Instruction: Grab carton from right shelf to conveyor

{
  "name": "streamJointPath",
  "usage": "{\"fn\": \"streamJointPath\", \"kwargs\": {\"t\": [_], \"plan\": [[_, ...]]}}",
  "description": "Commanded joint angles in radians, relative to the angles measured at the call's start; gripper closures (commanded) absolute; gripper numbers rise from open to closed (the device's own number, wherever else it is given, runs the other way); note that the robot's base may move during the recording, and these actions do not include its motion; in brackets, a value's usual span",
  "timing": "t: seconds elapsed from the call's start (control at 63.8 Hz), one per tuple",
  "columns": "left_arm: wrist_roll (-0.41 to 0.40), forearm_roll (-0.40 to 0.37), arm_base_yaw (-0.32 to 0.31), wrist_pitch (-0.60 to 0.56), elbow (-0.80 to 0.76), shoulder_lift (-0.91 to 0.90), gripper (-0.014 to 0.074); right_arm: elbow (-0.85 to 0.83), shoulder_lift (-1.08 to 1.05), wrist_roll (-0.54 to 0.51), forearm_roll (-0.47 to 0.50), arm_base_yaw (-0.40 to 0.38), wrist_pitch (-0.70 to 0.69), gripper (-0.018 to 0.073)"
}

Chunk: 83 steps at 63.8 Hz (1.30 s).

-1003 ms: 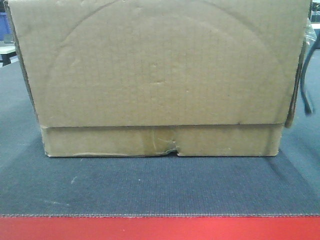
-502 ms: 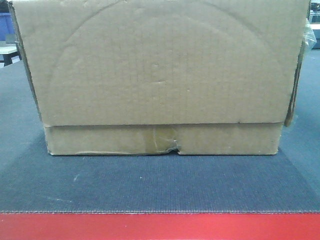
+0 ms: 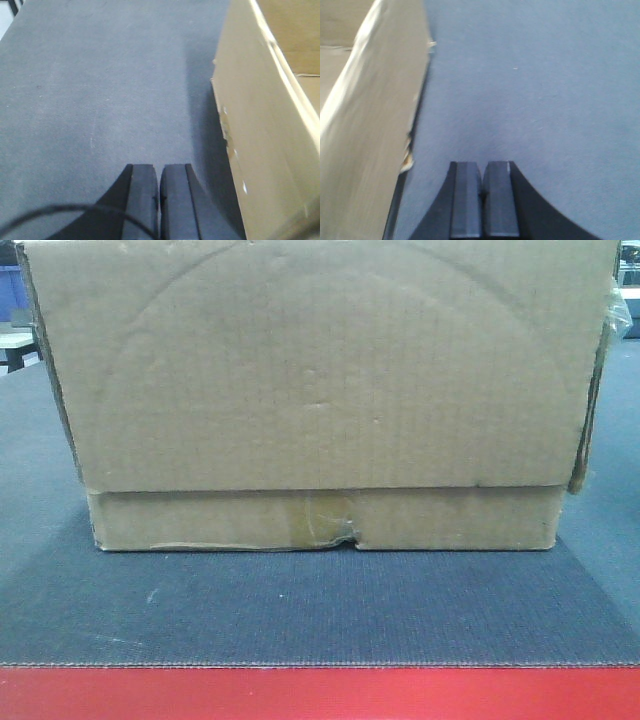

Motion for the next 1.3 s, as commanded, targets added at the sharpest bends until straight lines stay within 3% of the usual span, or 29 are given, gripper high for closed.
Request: {"fn": "streamJointPath", "kwargs": {"t": [0.0,0.282,0.58,1.285], "plan": [[0.002,-0.008,0.005,-0.108,0.109,-0.109,0.0581,0.130,-0.114,-0.007,-0.010,-0.006,-0.137,0.0632],[0.002,-0.008,0.005,-0.128,0.237,-0.425,0.0581,0.332,-0.401,-0.007,-0.010,-0.006,-0.286,0.0632],[0.002,-0.008,0.005,-0.128,0.239,-0.629,0.0581,0.344,-0.596,-0.007,-0.010,-0.006,-0.302,0.0632],[0.002,-0.008,0.005,-0.128,0.239,-0.671,0.0582,0.344,-0.605,-0.007,-0.010,-0.006,-0.313,0.0632]]}}
